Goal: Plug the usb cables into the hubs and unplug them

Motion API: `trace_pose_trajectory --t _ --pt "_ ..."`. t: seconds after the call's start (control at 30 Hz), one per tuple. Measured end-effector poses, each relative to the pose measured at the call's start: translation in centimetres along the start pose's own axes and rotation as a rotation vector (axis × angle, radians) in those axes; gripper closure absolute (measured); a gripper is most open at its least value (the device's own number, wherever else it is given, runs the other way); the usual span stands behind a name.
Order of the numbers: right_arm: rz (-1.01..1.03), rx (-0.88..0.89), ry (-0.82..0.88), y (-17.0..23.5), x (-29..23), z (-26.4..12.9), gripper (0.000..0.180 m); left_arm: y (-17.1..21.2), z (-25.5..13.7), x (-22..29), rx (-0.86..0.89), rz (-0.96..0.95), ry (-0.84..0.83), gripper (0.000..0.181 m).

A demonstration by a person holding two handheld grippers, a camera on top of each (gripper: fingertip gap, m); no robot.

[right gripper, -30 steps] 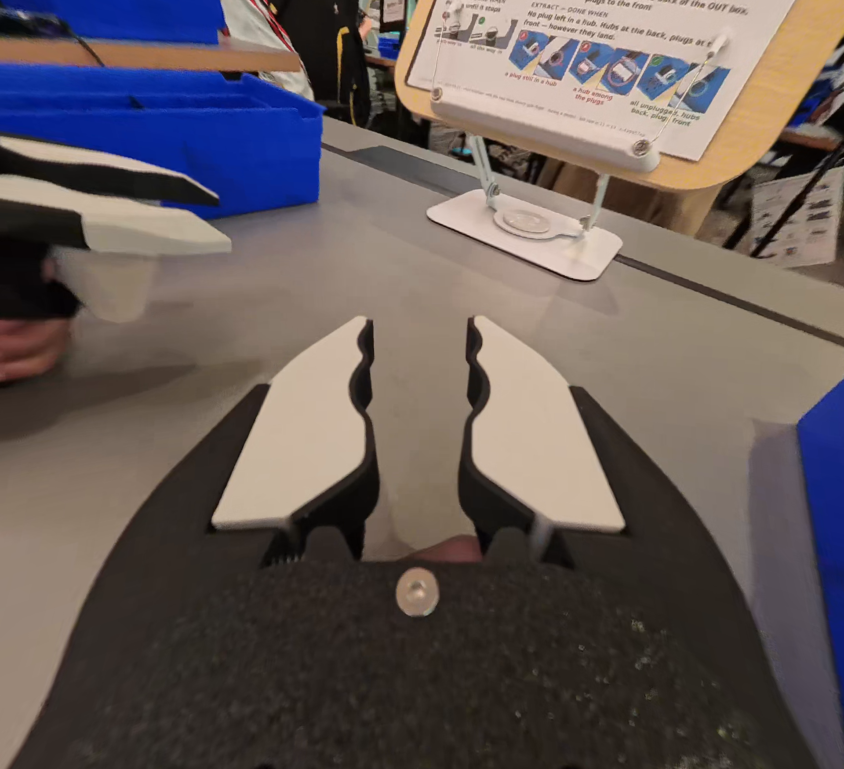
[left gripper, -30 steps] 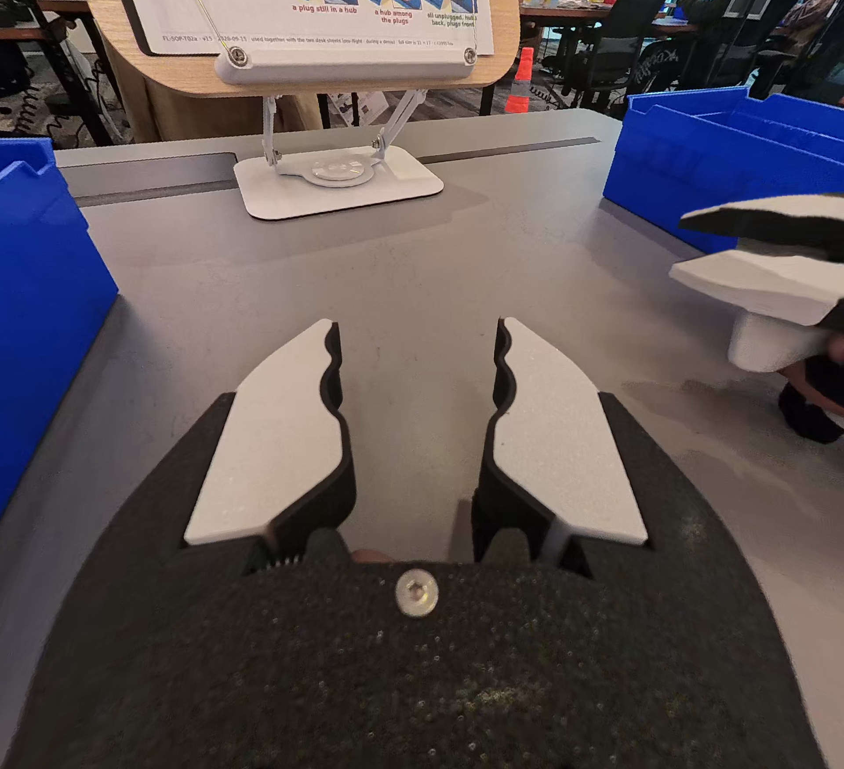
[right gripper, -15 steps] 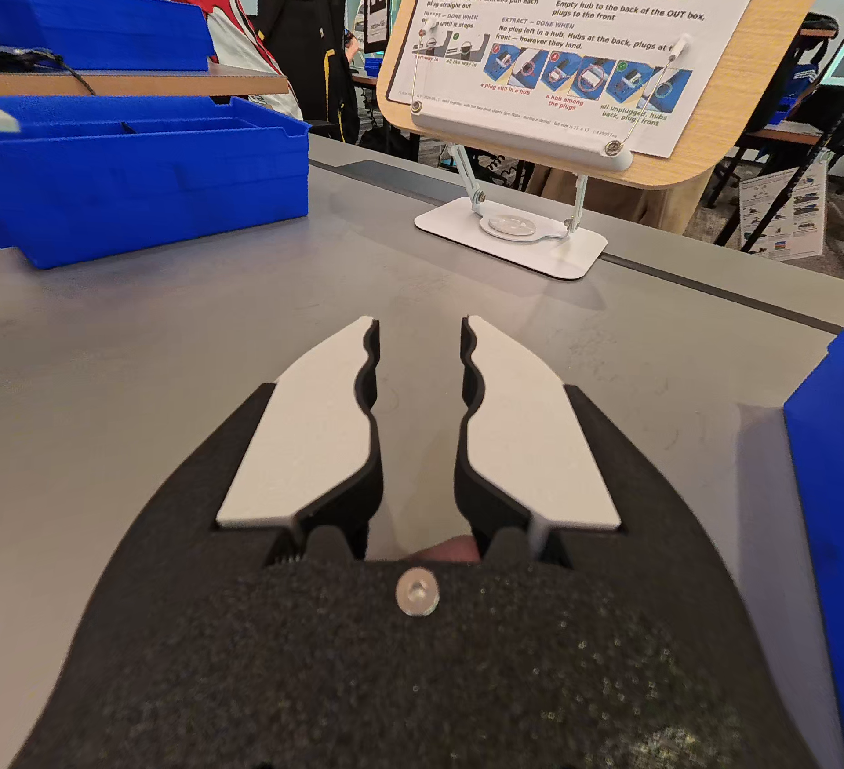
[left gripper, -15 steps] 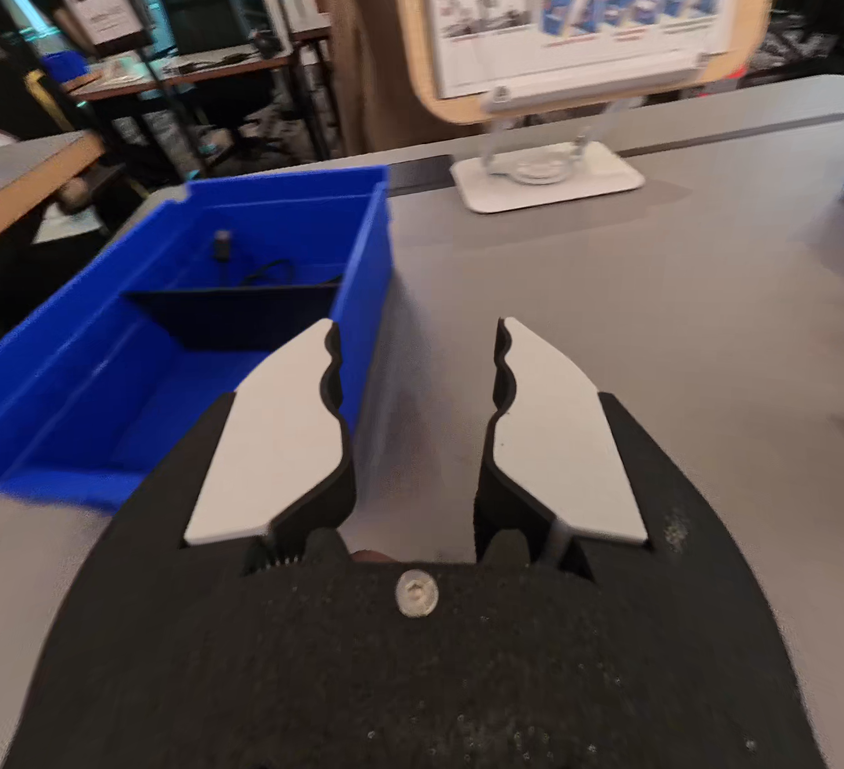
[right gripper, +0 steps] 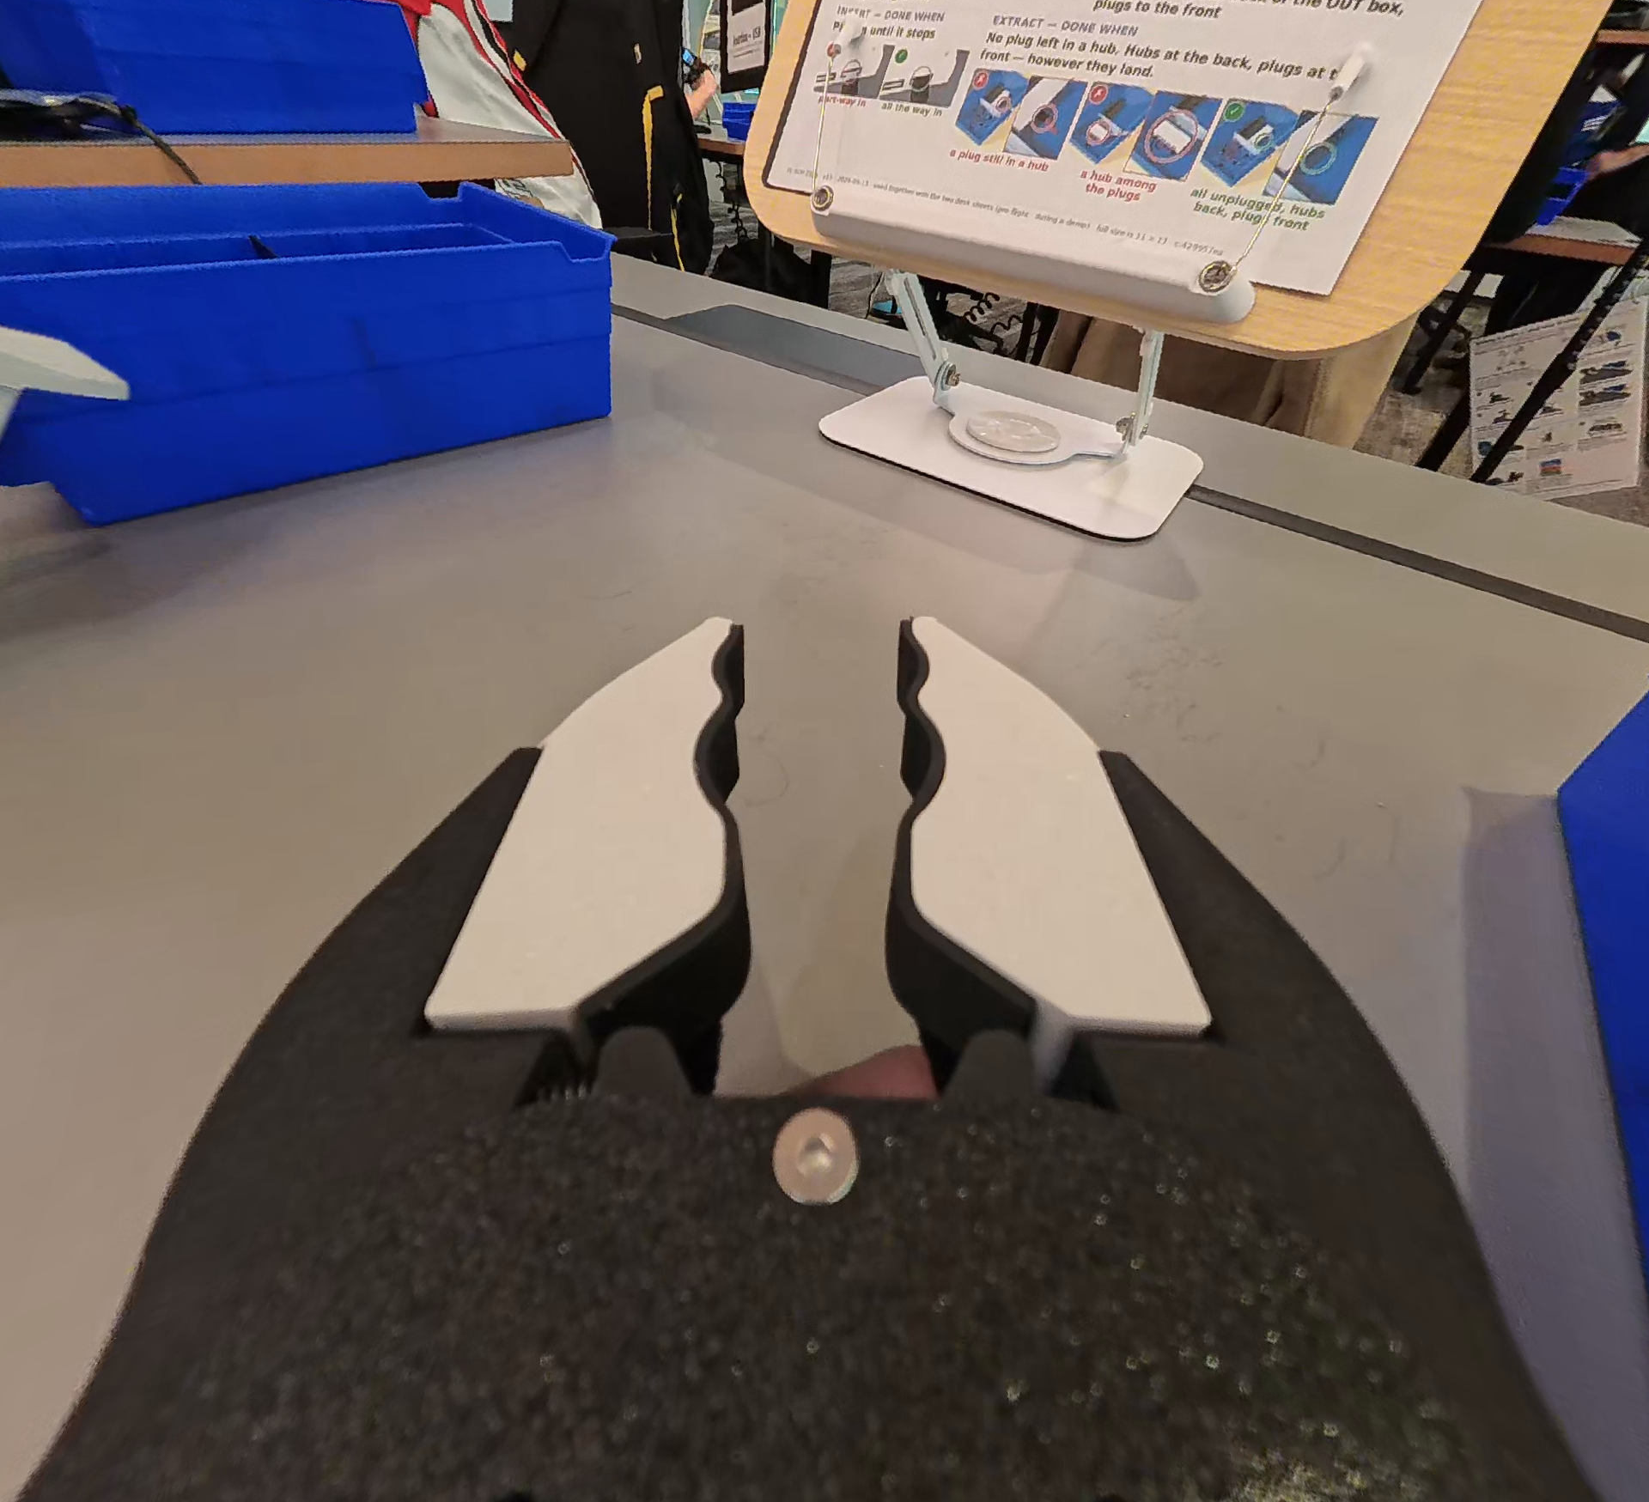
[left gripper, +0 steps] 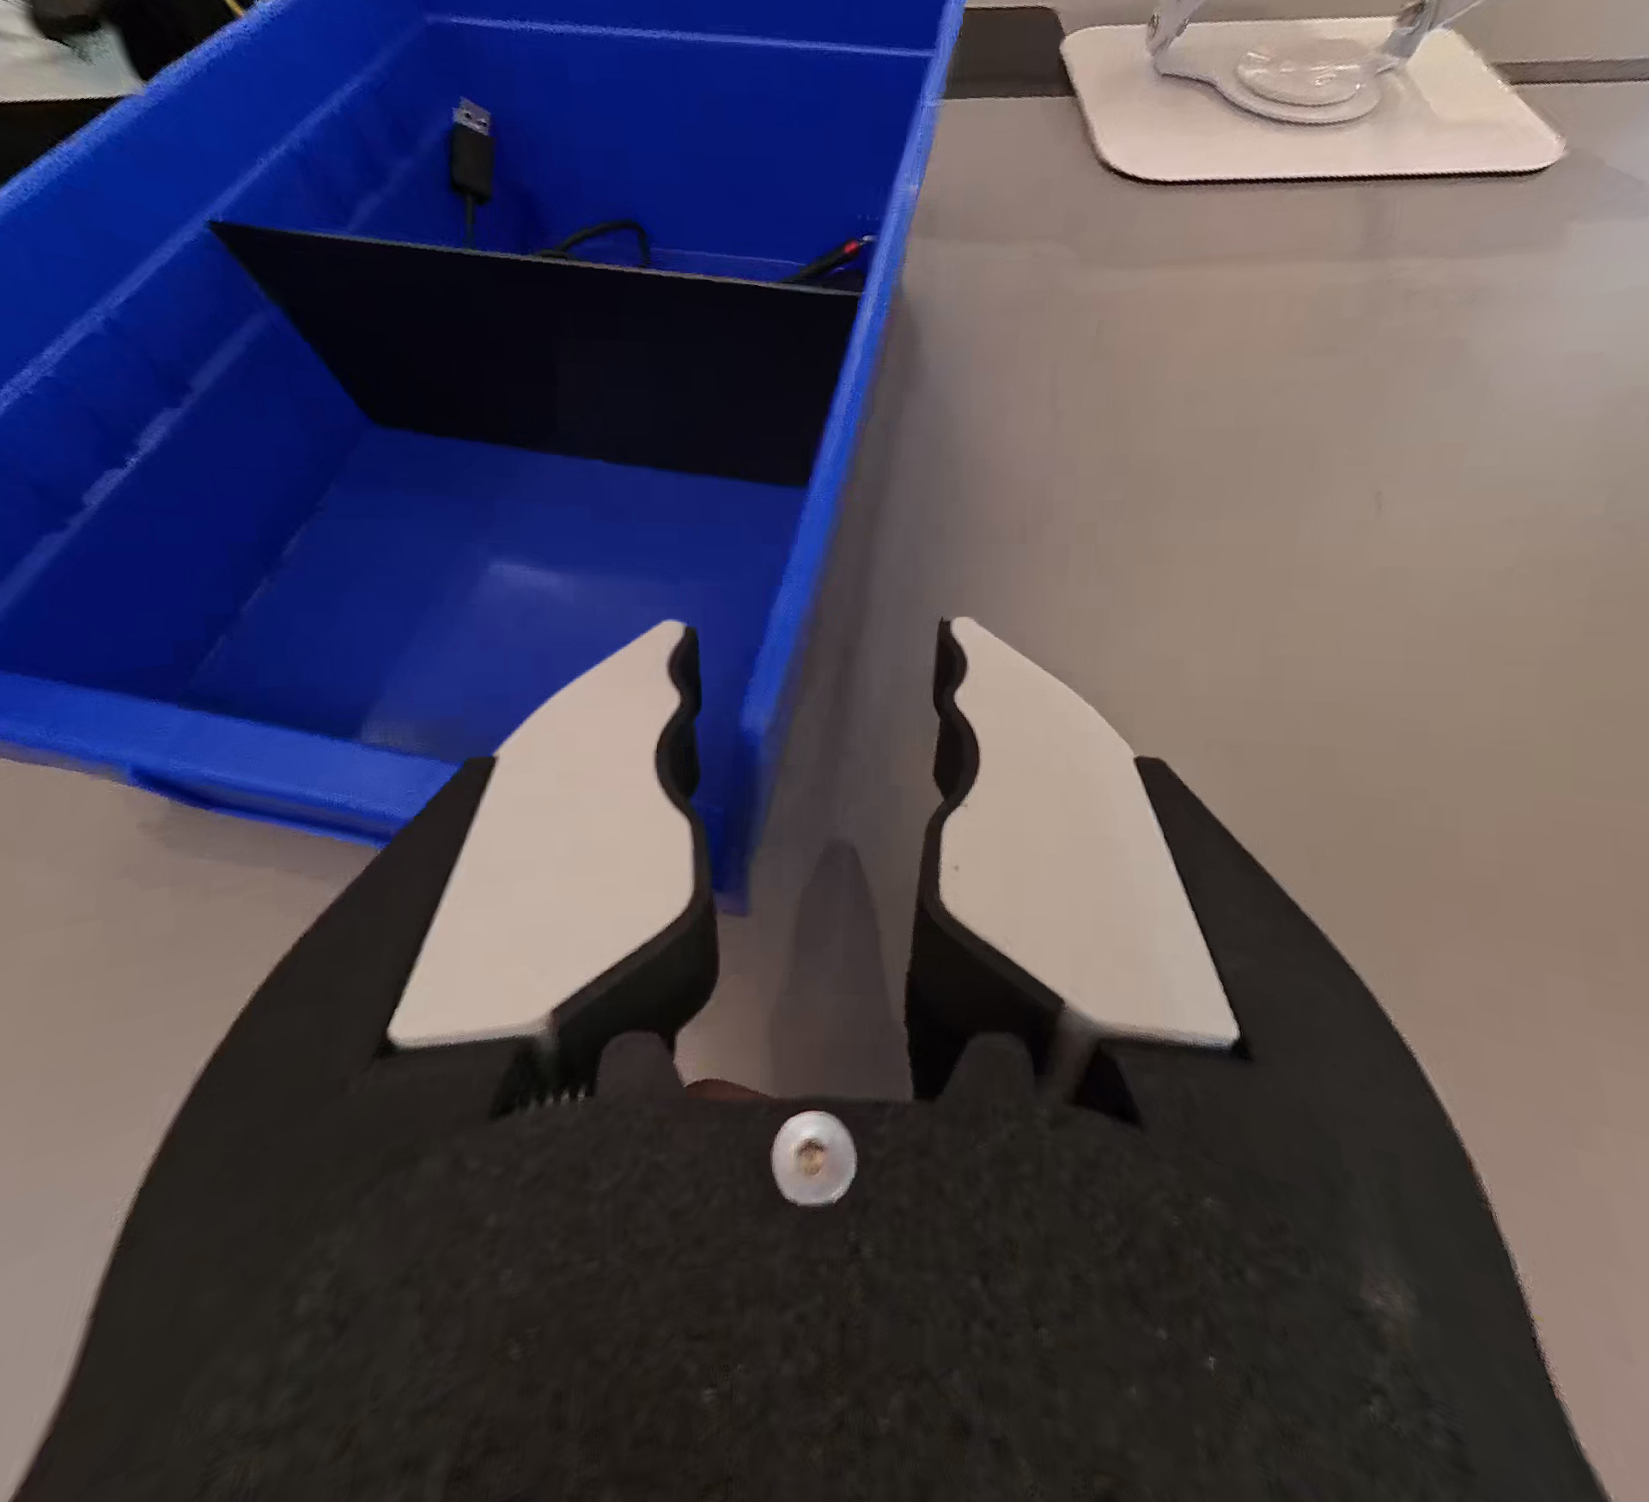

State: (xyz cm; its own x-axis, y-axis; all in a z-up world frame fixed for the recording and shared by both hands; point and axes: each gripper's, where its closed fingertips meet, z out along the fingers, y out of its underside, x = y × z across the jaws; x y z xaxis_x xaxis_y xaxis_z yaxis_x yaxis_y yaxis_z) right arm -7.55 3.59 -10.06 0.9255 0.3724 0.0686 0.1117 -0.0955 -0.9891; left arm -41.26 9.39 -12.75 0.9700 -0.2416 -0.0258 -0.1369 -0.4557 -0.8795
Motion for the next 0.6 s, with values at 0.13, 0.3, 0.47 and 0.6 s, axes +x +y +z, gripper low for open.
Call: trace_pose_trajectory --t 0.13,0.3,0.47,0.6 --pt "0.002 0.005 -0.002 -0.1 0.0 -0.1 0.148 -0.3 0.5 2.8 0.002 -0.014 0.056 0.12" --pt "0.014 0.006 -0.003 0.0 0.1 -0.2 0.148 -0.5 0.9 4.6 -0.009 0.045 0.071 0.117" --pt "0.017 0.007 -0.001 0.0 0.2 -0.2 0.148 -2.8 -1.2 4.3 0.047 0.052 0.151 0.118" --pt "0.006 0.01 -0.002 -0.1 0.1 -0.3 0.148 -8.2 -2.2 0.9 0.024 0.264 0.13 0.118"
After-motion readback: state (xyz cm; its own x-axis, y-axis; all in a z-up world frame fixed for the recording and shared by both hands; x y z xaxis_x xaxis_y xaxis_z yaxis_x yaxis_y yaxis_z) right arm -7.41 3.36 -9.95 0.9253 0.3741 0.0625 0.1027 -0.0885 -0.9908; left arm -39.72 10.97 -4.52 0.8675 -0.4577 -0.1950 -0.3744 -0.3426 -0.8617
